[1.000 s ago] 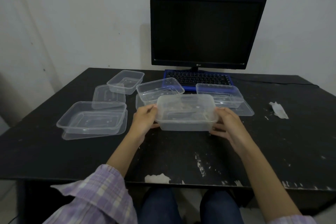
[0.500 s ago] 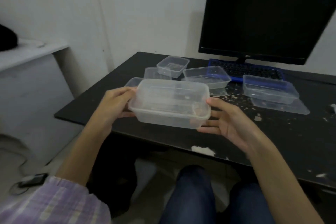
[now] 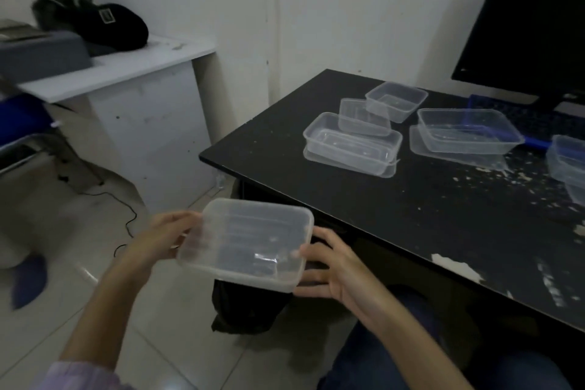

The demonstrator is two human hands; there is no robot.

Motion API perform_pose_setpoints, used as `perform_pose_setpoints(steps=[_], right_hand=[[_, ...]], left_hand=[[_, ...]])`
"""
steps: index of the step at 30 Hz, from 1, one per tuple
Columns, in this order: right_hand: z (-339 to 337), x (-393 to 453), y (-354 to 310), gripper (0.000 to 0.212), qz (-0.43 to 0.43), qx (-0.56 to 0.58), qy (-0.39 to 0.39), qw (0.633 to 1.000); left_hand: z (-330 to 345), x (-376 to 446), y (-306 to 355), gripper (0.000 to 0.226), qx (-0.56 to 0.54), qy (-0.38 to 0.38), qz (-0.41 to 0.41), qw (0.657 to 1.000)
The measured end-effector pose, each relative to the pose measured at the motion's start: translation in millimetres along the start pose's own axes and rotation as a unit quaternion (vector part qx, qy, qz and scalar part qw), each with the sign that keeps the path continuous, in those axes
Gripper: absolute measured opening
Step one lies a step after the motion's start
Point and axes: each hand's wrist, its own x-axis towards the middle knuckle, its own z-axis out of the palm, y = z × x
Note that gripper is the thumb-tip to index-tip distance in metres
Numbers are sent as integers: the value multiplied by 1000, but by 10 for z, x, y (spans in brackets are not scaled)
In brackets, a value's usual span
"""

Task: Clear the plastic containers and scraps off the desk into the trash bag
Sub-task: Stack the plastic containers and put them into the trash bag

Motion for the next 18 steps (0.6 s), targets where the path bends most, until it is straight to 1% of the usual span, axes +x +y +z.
perform_pose_setpoints(steps=[3, 5, 6, 8, 9, 11, 14, 16, 18], right_hand=[[-84, 151, 231, 47, 30, -7, 31, 999], [-162, 255, 352, 48, 46, -12, 58, 997], [-205, 302, 403, 48, 52, -15, 74, 996], [-280, 405, 468, 50, 60, -21, 104, 993], [-310, 474, 488, 50, 63, -23, 116, 991], [-361, 603, 524, 52, 68, -24, 132, 989], [-395, 789, 583, 54, 73, -32, 138, 987], [-394, 893, 631, 56, 73, -46, 146, 986], [-391, 1008, 677, 59, 71, -60, 154, 984]], left_hand=[[217, 230, -346, 20, 27, -13, -36, 999], [395, 417, -558, 21, 54, 14, -30, 998], [485, 508, -645, 28, 85, 34, -25, 995], [634, 656, -771, 50, 144, 54, -22, 988], [699, 730, -821, 57, 158, 49, -29, 986], [811, 850, -929, 62, 172, 22, -61, 983], [886, 1027, -1121, 59, 205, -6, -90, 975], [873, 1106, -1242, 49, 246, -13, -92, 965], [857, 1142, -1322, 36, 254, -5, -86, 963]])
